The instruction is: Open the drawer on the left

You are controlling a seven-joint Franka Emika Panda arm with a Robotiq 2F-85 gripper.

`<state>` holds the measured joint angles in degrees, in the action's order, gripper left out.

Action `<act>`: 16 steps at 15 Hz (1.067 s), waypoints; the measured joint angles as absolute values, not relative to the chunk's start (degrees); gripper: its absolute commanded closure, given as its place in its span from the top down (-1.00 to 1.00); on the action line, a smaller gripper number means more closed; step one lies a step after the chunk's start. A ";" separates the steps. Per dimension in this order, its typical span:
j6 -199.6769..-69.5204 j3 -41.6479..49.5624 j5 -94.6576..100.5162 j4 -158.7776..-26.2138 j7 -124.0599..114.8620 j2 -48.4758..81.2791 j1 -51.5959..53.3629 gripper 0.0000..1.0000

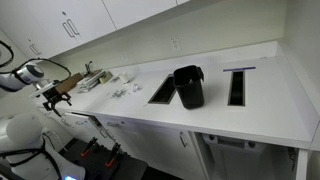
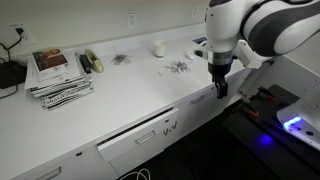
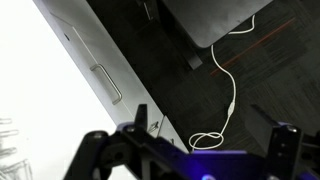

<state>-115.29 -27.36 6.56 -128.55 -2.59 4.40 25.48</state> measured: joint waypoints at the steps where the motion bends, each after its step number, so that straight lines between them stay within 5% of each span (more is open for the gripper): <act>1: -117.22 -27.99 8.13 -128.33 -2.68 6.26 26.57 1.00; 12: -129.39 -22.54 46.83 -117.83 -28.08 23.89 52.58 1.00; 16: -129.41 -21.50 46.79 -117.44 -28.55 24.70 54.04 1.00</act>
<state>-129.41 -21.50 46.79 -117.44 -28.55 24.70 54.04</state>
